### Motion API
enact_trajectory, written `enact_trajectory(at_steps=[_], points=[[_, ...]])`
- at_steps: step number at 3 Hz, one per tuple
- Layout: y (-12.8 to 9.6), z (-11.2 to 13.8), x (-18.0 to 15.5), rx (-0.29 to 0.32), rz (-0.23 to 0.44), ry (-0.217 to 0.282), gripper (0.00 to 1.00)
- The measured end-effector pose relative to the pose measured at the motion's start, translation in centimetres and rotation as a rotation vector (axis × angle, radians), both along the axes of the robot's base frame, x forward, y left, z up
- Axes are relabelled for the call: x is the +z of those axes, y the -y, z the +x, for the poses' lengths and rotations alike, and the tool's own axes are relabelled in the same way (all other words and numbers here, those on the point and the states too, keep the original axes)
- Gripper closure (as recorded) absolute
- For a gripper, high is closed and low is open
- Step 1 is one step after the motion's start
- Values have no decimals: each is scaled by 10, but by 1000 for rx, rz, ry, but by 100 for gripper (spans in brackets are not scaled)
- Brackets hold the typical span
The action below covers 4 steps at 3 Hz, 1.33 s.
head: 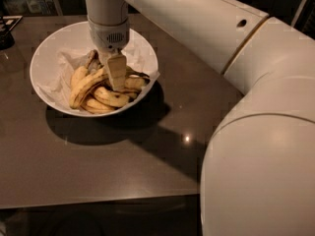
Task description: Pick banana from white bowl
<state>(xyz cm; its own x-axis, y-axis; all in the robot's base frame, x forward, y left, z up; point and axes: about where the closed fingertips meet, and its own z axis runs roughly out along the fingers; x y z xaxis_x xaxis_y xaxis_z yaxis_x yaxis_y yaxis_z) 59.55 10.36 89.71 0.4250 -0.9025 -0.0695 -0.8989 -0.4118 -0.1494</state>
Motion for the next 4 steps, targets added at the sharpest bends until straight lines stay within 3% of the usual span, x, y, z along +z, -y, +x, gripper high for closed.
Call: enact_trajectory(at_steps=[3,4], points=[[2,3,-7,-6,2,-15,100],[11,-7,4,-18,80,12,100]])
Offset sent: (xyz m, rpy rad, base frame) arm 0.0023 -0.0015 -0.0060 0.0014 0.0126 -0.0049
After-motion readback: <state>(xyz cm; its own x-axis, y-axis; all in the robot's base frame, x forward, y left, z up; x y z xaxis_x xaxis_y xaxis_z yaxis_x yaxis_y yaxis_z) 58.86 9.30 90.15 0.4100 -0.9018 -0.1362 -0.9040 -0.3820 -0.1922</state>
